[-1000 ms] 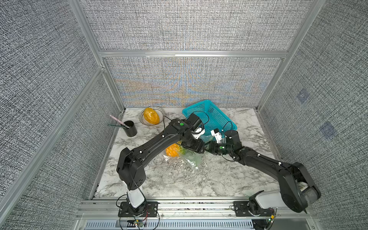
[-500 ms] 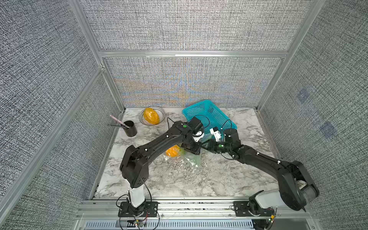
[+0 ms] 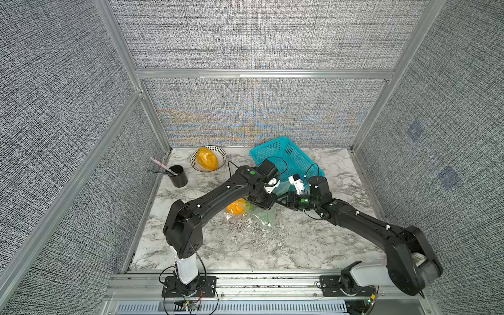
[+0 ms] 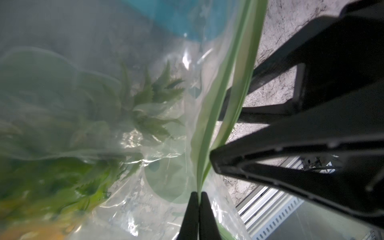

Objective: Open the zip-top bag and take out the pineapple
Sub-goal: Open the zipper of the food storage bag at the center of the board.

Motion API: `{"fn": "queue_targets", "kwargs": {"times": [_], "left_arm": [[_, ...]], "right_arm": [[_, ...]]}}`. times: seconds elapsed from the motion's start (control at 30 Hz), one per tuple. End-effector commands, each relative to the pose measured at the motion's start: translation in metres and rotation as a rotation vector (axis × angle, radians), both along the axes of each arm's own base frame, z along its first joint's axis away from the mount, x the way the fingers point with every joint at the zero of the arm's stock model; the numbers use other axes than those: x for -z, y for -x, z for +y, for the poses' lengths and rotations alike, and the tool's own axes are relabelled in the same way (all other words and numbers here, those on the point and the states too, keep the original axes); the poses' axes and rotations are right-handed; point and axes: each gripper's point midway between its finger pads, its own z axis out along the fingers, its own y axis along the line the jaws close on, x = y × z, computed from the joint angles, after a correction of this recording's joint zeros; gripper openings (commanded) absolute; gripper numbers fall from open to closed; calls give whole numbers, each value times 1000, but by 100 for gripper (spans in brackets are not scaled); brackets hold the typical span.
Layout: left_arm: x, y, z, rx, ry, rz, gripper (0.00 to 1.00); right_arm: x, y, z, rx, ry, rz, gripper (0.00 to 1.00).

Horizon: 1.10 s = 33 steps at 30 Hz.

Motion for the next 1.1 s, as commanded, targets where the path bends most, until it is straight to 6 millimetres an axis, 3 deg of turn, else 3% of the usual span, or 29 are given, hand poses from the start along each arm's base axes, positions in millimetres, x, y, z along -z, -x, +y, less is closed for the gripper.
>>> {"fn": "queue_targets", "kwargs": {"times": [0.0, 0.27, 0.5, 0.67, 0.77, 0.93, 1.07], "left_arm": [[-10, -1, 5, -26, 5, -22, 0], [-32, 3, 11, -63, 42, -52, 0], [-42, 12, 22, -69, 44, -62, 0], [-40, 16, 29, -69, 30, -61, 0], [-42, 17, 27, -70, 43, -56, 0], [-52, 19, 16, -82, 105, -30, 0], [-57, 19, 11, -92, 145, -21, 0]], "right_arm": [[7, 10, -14, 8, 62, 14, 43], [33, 38, -47, 23, 236, 61, 37], [5, 42, -52, 55, 217, 25, 36], [-69, 31, -35, 48, 28, -153, 37], [-93, 27, -23, 33, -77, -186, 37], [-96, 25, 2, -21, -161, -190, 37], [-77, 21, 19, -62, -147, -164, 37]]}}
